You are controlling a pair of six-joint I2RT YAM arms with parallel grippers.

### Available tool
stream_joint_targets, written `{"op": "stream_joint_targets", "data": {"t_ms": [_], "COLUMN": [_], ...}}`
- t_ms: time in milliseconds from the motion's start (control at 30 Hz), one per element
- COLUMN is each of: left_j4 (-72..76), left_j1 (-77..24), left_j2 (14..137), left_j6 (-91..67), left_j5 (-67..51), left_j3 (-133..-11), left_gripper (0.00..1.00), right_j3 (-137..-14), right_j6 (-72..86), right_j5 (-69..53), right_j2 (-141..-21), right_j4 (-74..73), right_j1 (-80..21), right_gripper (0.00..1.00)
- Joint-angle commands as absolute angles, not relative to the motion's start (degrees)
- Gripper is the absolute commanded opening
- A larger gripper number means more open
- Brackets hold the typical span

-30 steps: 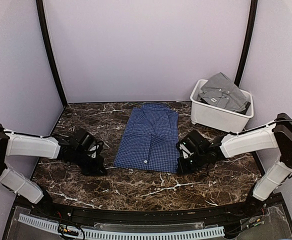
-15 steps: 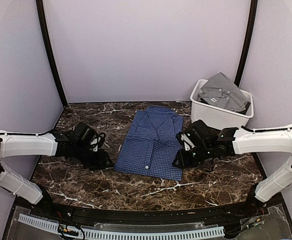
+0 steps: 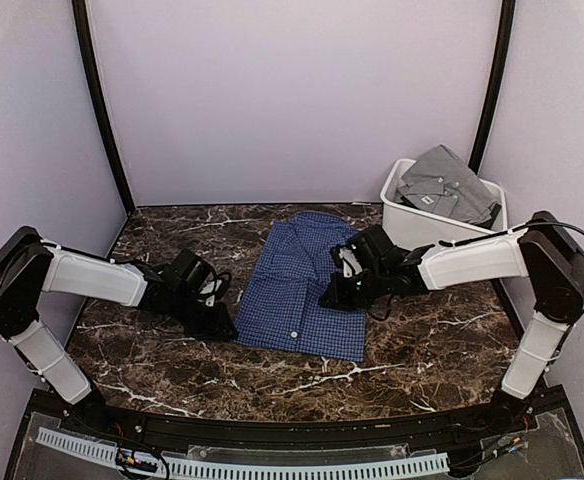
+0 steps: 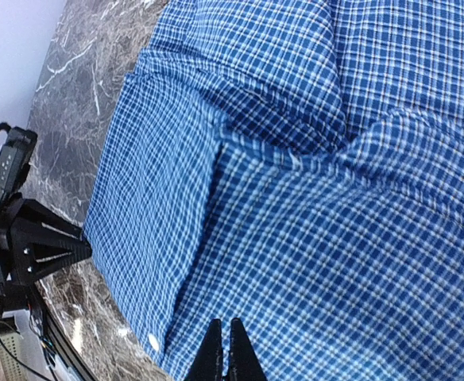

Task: Fold and stack the long sleeve shirts
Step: Smooth out the 2/3-rectangle-folded shirt at the center of the board.

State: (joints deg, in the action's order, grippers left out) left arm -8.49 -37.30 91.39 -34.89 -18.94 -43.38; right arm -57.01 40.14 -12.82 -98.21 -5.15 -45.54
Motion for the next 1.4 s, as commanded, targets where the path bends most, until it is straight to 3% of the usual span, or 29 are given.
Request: {"op": "stream_joint_targets", "data": {"t_ms": [0,200,533,800,1267,1367], "left_j4": [-6.6,-7.3,-6.4,-6.8,-6.5,-6.4], "left_j1": [-37.4,-37.4,-37.4,-37.4,-37.6,-37.6], "left_j2": [91.6,89.8,88.3,87.3,85.0,85.1], "left_j6": [-35.0,-35.8,-37.1,-37.2,-39.2,-39.4], "left_j5": [-21.2,-21.9,-23.4,-23.9,-24.4,-24.5], "left_j3": [-43.2,-41.5,-39.4,-38.4,-36.5,-36.5], "left_gripper": [0.13,0.03,0.00,0.00,0.00,0.00], "right_j3": [-59.0,-63.1,-70.0,-72.2,-63.0,-61.1], "right_j6": [42.1,42.1,43.0,43.7,48.6,48.8], "right_j5": [-16.8,-18.5,-19.0,-20.1,-29.3,-30.1], "right_j2": [-102.5,-108.2,-116.9,-118.8,-111.5,-109.8], "right_j4": [4.0,5.7,6.2,8.8,20.2,19.4], "right_j1": [-43.6,-42.3,-42.0,-41.8,-40.5,-41.4], "right_gripper": [0.01,0.01,0.01,0.08,0.51,0.56]}}
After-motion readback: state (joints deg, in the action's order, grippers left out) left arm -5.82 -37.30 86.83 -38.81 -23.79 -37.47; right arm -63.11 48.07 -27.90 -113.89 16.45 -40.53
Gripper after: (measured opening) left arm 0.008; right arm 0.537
